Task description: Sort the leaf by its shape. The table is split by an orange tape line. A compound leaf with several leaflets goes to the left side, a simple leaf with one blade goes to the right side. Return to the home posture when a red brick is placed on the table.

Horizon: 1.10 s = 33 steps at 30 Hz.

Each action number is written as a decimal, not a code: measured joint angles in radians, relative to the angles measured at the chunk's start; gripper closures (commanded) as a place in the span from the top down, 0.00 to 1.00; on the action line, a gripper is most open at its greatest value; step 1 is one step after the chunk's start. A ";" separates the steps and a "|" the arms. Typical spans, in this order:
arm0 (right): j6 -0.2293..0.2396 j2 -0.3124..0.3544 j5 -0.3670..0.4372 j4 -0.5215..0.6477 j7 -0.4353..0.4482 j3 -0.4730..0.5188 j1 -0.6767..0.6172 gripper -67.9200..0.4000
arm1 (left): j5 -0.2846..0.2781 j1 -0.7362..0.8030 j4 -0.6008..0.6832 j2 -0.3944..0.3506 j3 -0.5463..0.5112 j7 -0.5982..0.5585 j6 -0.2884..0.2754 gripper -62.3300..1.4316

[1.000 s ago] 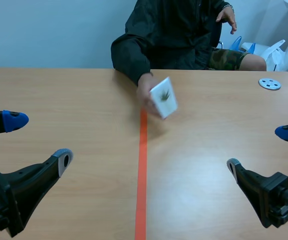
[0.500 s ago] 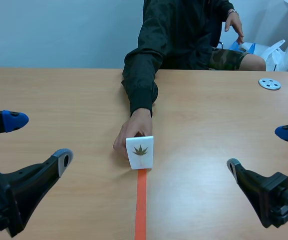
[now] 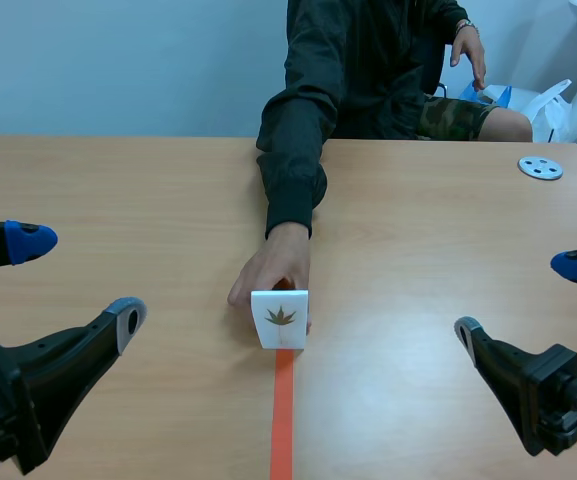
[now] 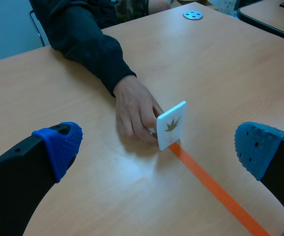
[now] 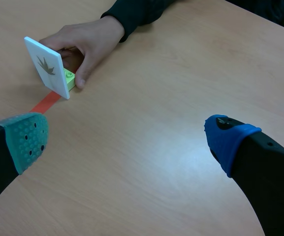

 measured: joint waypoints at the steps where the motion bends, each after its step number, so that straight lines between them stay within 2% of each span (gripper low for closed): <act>1: 0.000 0.000 -0.001 0.000 0.000 0.000 0.000 1.00 | 0.000 0.000 0.000 0.000 0.000 0.000 0.000 1.00; 14: 0.000 0.000 -0.012 0.000 -0.004 0.000 0.000 1.00 | 0.000 0.000 0.000 0.000 0.000 0.013 0.000 1.00; 23: 0.000 0.000 -0.012 0.000 -0.004 0.000 0.000 1.00 | 0.002 0.000 0.000 0.000 0.000 0.138 -0.002 1.00; 27: 0.000 0.000 -0.012 0.000 -0.004 0.000 0.000 1.00 | 0.064 -0.040 0.000 0.000 0.016 0.174 -0.017 1.00; 33: 0.000 0.000 -0.012 0.000 -0.004 0.000 0.000 1.00 | 0.108 -0.140 -0.062 0.004 0.104 0.173 -0.039 1.00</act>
